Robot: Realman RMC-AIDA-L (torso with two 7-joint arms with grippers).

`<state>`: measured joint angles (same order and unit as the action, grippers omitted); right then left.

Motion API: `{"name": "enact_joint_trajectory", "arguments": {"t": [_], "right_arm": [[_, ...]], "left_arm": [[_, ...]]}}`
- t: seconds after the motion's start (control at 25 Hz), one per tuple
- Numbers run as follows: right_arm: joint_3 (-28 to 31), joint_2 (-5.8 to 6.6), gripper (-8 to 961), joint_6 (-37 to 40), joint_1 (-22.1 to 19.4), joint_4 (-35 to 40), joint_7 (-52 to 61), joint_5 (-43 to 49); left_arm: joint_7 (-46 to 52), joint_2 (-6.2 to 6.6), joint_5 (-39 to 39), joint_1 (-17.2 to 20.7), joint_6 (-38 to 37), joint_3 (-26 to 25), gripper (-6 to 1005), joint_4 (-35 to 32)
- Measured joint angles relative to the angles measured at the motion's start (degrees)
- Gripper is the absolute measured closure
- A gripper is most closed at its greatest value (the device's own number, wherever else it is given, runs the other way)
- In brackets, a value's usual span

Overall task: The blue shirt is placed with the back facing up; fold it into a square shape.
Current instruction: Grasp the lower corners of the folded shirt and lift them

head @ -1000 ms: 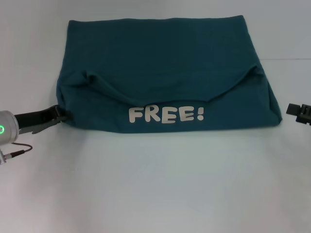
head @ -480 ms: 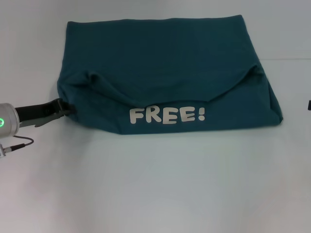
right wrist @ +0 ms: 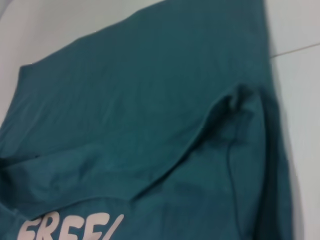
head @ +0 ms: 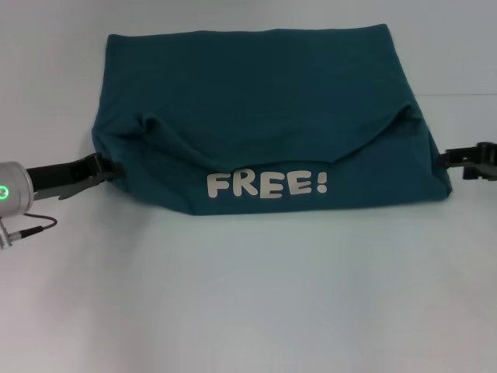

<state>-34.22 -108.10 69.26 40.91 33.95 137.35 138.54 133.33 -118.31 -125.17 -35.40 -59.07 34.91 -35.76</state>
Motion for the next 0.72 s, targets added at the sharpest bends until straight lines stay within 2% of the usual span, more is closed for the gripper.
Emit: {"name": "enact_joint_trajectory", "arguments": {"t": [0.24, 0.72], "right_arm": [[-2.74, -0.78, 188, -5.13, 1.69, -3.77, 0.14, 0.08], [-7.62, -3.68, 187, -11.22, 2.77, -4.93, -0.20, 0.41]], "left_arm": [[0.00, -0.01, 0.64, -0.03, -0.08, -0.01, 968, -0.11], [0.00, -0.21, 0.98, -0.02, 0.24, -0.01, 968, -0.09]]}}
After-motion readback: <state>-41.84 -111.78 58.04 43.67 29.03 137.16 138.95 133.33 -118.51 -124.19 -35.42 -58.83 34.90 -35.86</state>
